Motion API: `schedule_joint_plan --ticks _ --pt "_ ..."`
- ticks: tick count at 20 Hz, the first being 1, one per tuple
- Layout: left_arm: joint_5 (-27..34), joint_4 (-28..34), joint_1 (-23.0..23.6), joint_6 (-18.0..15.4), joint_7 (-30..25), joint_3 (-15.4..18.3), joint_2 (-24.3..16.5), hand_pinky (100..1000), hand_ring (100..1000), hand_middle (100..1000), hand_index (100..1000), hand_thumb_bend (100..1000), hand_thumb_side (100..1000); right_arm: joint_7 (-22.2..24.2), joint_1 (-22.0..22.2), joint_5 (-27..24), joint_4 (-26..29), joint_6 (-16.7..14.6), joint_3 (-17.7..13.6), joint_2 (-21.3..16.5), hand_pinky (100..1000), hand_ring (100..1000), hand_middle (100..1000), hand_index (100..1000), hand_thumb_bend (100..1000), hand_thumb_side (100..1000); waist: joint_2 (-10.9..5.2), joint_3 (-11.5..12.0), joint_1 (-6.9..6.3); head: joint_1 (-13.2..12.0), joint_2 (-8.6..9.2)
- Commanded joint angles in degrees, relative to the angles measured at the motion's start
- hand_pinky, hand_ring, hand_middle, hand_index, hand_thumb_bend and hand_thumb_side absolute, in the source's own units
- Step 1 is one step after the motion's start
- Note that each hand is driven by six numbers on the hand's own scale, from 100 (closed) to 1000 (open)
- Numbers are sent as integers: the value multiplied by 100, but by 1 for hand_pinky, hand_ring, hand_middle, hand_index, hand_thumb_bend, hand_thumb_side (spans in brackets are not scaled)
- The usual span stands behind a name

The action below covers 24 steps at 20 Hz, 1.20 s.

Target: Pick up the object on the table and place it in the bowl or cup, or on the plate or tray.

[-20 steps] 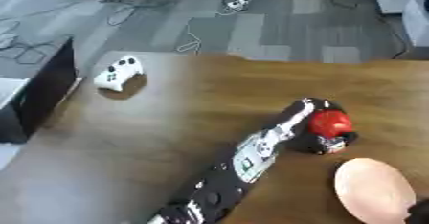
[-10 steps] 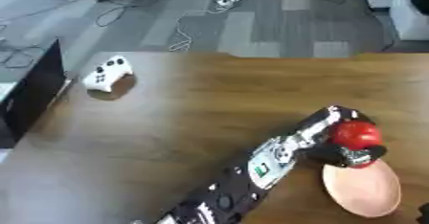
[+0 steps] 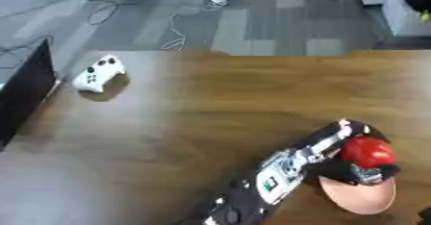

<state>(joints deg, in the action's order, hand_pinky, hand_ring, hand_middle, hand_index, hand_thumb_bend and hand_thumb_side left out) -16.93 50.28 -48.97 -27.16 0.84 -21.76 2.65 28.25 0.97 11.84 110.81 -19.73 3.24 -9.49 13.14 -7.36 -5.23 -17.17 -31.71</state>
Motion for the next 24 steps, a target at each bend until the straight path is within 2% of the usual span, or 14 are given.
schedule_joint_plan --ticks 1,10,15,19,21,22,24 --pt "-149 44 -50 -101 9 -14 56 100 282 388 568 100 540 -16 17 63 122 -42 -23 34 483 603 651 1000 100 829 -60 -14 61 -60 18" --pt "-521 -74 -156 -213 61 41 -121 100 293 402 574 100 454 -25 19 108 151 -57 -13 75 482 599 648 1000 100 840 6 -1 60 -60 33" --pt "-797 -154 -373 -232 194 164 -258 100 310 405 572 100 355 3 5 111 138 -54 8 84 482 598 648 1000 100 851 25 20 59 -53 37" --pt "-1352 -146 -435 -336 363 244 -298 100 346 412 575 100 228 21 -15 121 134 -64 23 103 482 598 648 1000 100 856 62 18 75 -74 68" --pt "-1688 -119 -426 -400 473 284 -292 100 353 414 576 100 218 26 -24 128 132 -68 28 115 482 597 647 1000 100 845 78 15 83 -94 82" --pt "-1834 -108 -415 -435 521 293 -283 100 359 416 577 100 180 30 -30 133 131 -70 32 122 482 597 647 1000 100 863 91 14 88 -111 94" --pt "-2116 -94 -381 -494 606 305 -258 100 361 419 578 100 180 36 -41 143 128 -76 38 135 481 597 647 1000 100 862 109 13 96 -141 115"
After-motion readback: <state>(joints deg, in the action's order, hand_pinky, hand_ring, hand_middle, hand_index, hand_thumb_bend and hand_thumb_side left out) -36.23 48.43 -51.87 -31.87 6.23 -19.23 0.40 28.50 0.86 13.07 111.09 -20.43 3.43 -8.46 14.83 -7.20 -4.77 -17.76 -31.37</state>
